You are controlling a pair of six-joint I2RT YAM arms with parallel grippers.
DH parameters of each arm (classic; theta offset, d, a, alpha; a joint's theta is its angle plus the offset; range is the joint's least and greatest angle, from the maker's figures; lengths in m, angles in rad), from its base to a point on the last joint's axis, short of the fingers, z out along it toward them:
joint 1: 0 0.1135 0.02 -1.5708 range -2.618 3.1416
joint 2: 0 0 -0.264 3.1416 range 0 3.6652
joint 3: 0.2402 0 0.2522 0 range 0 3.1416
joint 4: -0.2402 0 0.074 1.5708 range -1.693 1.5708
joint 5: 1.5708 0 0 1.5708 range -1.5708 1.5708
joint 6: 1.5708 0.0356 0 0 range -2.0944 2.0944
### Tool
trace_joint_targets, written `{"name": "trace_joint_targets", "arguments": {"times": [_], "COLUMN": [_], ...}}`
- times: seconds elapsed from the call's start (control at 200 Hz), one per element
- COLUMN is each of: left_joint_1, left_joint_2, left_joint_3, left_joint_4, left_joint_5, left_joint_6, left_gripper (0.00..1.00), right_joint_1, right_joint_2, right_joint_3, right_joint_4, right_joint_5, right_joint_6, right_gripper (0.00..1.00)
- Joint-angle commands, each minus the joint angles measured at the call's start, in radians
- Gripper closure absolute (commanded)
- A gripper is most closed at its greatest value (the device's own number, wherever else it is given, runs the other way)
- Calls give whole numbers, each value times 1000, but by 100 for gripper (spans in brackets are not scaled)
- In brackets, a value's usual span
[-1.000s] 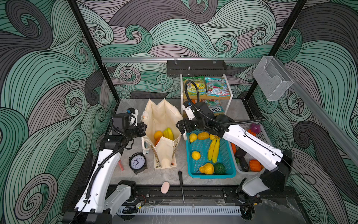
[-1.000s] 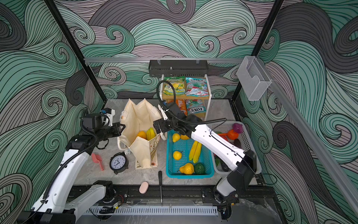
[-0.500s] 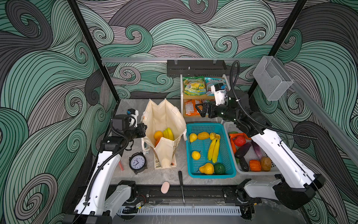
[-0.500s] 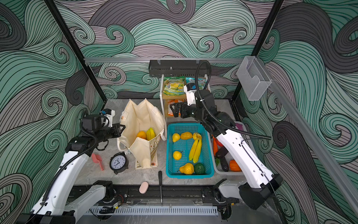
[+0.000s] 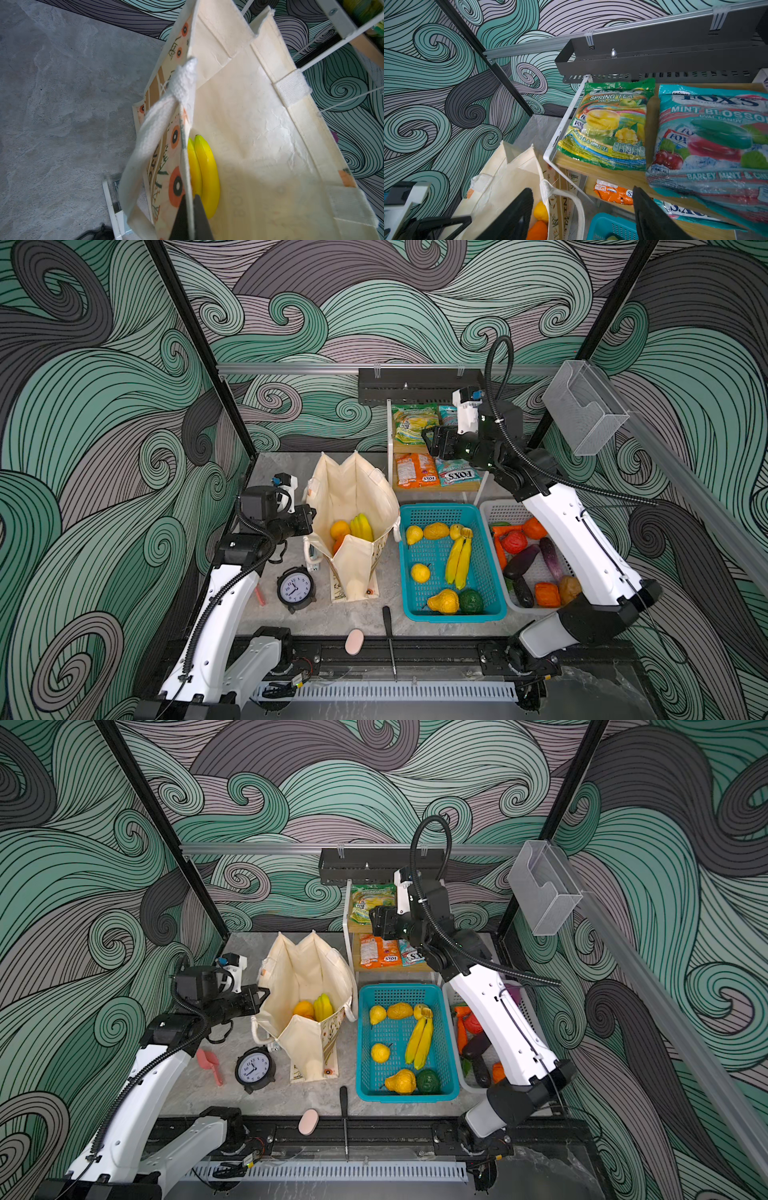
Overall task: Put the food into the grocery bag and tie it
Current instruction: 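Move the right gripper up to the shelf above the green Spring Tea candy bag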
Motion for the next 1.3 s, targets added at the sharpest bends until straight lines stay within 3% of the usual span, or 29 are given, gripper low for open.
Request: {"name": "trace_joint_targets", "arguments": {"times": [0.0,0.33,0.63,1.296], "left_joint_1": [4,4,4,4], "left_joint_2": [-15,-22,-16,-10], "left_joint_3": [-4,-5,-10,-10], "left_joint_4": [14,16,24,25], "left_joint_5": [30,30,51,60], "left_joint_6": [13,15,15,17], "left_gripper": [100,100,100,100], "right_joint_1": [-20,-80,-102,-109], "right_joint_2": [69,194,266,316], "right_joint_3": [104,244,302,344], "right_joint_4": [-99,-202,-239,-248], "right_joint_5": [43,-23,-53,-4], "right_joint_6": [-19,-32,-39,-78], "right_gripper": [36,59,65,60]}}
